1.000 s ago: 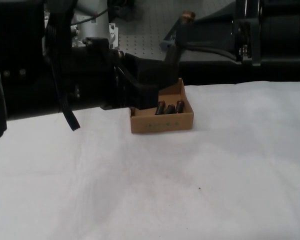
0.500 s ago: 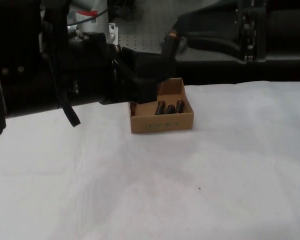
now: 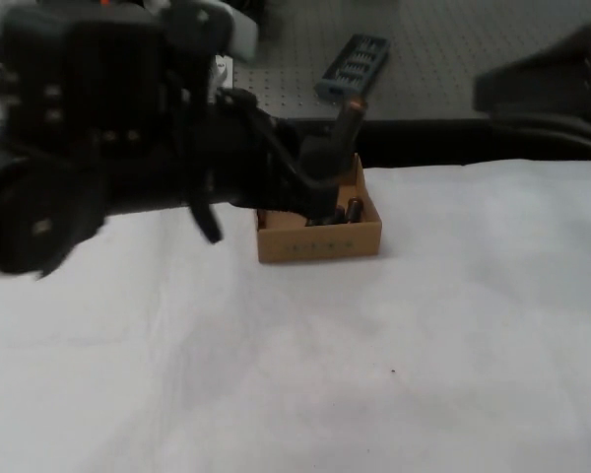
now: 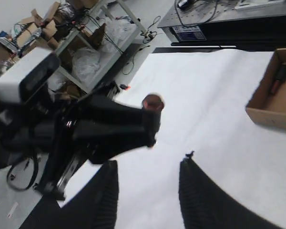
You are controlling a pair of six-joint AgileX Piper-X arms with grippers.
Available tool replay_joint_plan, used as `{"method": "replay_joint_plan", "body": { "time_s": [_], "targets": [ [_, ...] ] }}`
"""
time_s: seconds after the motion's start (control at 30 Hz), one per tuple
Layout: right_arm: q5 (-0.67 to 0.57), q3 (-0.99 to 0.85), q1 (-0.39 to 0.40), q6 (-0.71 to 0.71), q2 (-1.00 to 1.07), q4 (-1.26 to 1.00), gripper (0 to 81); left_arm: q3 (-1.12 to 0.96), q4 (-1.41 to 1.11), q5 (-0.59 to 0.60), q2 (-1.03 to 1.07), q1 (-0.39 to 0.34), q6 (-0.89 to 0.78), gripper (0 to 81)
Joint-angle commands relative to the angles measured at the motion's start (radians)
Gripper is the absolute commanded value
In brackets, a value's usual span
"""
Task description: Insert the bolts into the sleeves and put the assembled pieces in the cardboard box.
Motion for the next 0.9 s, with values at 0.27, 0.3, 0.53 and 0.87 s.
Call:
{"method": "replay_joint_plan", "body": {
  "time_s": [0.27,0.3,0.53,0.87],
  "targets": [
    [-0.013,-0.002,-0.033,-0.180,-0.015,0.109,2.9,-0.377,-0.008,0.003,0.424,0.105,0.017,0.6],
    [-0.013,-0.002,-0.033,-0.188,-0.015,0.109,2.9,-0.421,0.006,0.003,0.464,0.113,0.017,0.6],
    [-0.007,-0.002,-0.033,-0.206,-0.012,0.109,2.9,-0.673,0.171,-0.003,0.697,0.142,0.025,0.6],
    [0.030,-0.002,-0.033,-0.206,-0.010,0.109,2.9,-0.768,0.295,-0.032,0.788,0.142,0.025,6.6]
  ]
}}
